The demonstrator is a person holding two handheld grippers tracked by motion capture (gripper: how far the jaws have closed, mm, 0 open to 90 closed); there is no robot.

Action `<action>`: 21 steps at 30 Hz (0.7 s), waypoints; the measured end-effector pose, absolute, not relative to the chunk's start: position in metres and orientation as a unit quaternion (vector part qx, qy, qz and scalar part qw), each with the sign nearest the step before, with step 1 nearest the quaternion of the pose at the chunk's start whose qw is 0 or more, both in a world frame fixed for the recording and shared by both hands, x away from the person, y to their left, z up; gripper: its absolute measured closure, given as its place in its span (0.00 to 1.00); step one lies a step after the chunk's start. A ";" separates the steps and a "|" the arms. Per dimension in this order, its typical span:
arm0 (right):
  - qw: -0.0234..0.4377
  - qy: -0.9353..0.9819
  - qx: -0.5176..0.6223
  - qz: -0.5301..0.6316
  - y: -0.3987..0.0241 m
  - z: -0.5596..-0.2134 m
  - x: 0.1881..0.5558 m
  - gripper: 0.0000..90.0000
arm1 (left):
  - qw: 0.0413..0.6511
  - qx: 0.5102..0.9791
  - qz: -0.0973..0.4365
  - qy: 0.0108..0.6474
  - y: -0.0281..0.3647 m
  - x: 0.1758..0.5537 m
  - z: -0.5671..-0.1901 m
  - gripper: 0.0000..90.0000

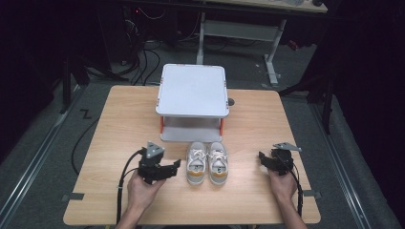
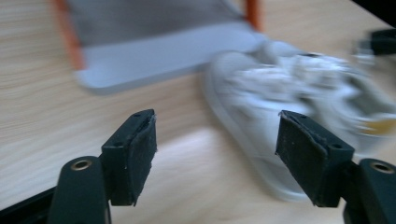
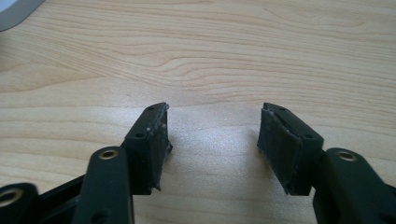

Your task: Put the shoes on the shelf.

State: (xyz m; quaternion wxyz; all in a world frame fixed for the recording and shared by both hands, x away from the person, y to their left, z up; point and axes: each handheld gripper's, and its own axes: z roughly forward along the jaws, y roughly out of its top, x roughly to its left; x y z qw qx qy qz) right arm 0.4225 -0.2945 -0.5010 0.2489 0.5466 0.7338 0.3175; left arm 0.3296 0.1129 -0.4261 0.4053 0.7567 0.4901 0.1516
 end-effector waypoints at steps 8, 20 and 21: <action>0.248 0.734 0.548 0.316 -0.294 -0.501 0.422 0.45 | 0.398 0.787 0.101 0.461 0.053 0.336 -0.420 0.40; 0.248 0.734 0.548 0.315 -0.294 -0.501 0.422 0.45 | 0.368 0.777 0.046 0.508 0.041 0.357 -0.429 0.45; 0.249 0.733 0.549 0.315 -0.294 -0.501 0.422 0.45 | 0.366 0.777 0.047 0.510 0.040 0.358 -0.429 0.45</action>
